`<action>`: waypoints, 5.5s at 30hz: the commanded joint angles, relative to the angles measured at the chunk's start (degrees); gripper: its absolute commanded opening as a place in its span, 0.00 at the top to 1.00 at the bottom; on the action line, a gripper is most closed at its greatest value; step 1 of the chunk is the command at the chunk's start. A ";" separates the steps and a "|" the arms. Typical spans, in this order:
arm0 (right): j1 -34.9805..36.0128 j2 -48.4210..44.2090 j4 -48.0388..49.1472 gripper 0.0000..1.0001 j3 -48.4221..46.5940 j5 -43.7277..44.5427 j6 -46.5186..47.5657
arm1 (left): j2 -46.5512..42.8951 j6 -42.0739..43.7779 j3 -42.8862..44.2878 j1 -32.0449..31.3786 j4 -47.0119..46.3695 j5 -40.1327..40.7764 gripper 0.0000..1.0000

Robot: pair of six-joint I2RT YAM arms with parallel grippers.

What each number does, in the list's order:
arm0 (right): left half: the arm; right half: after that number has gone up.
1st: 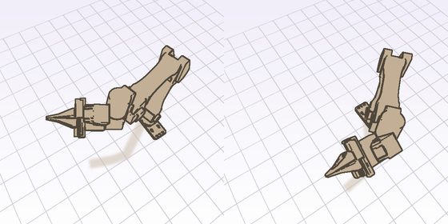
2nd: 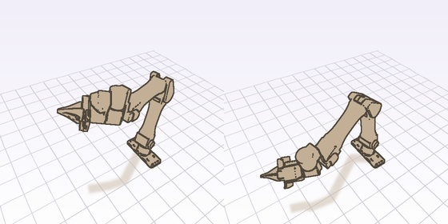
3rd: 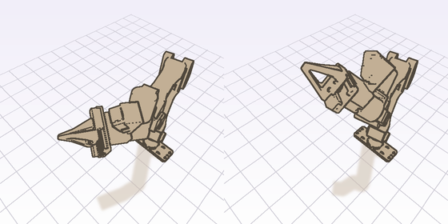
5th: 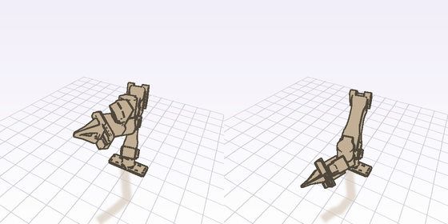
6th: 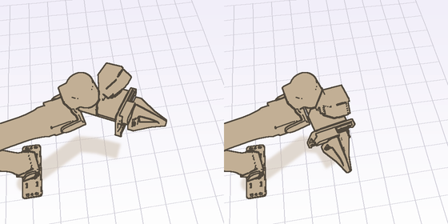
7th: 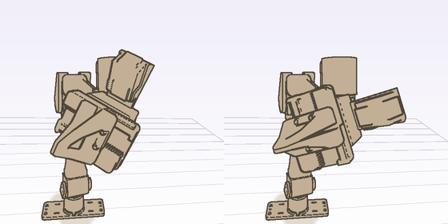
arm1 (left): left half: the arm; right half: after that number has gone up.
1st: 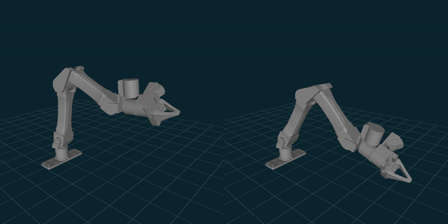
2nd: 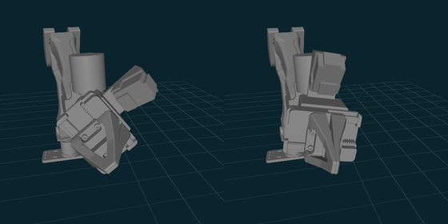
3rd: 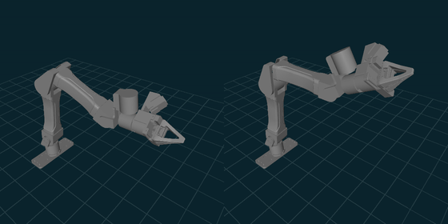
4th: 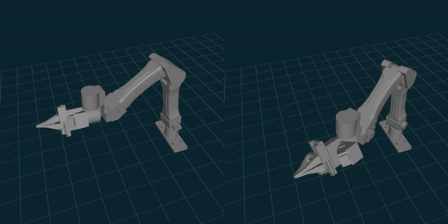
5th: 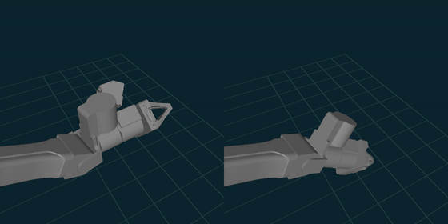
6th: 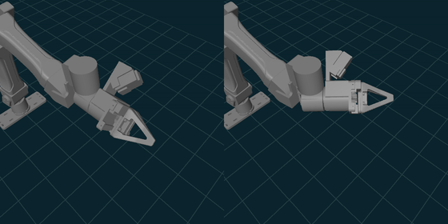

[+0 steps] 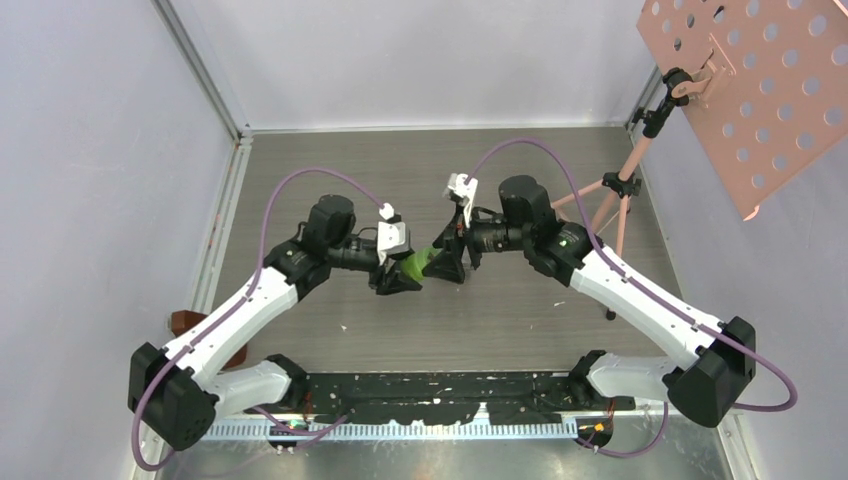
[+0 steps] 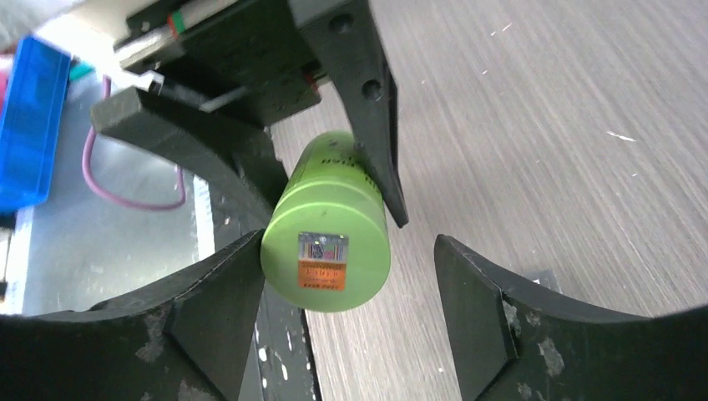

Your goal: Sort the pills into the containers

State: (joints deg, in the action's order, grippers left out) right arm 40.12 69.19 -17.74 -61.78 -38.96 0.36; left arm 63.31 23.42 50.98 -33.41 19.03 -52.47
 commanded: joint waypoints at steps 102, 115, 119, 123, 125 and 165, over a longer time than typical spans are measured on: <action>0.77 2.98 8.43 0.94 -1.63 -2.86 5.79 | -0.29 7.79 4.19 -3.69 6.13 10.92 1.00; -0.65 0.96 11.90 0.95 -1.12 -20.34 29.00 | 8.14 18.12 14.03 -3.52 29.98 -3.28 1.00; -0.66 1.67 15.46 0.57 -1.29 -12.58 18.81 | 7.16 15.73 12.78 -3.58 24.60 -0.29 1.00; -0.66 0.59 15.70 0.41 0.60 -1.43 8.86 | 4.01 9.59 8.23 -3.53 12.75 6.62 1.00; -0.68 -0.55 15.76 0.40 2.01 3.61 3.13 | 3.36 8.01 7.21 -3.58 9.65 9.32 1.00; 3.95 0.65 12.02 0.55 1.23 26.86 -29.79 | -5.73 -2.92 -2.84 -3.59 -9.86 25.39 0.69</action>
State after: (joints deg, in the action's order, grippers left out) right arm 46.96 72.64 -9.54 -62.13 -12.67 -27.05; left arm 61.54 22.70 49.30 -36.86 15.31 -28.23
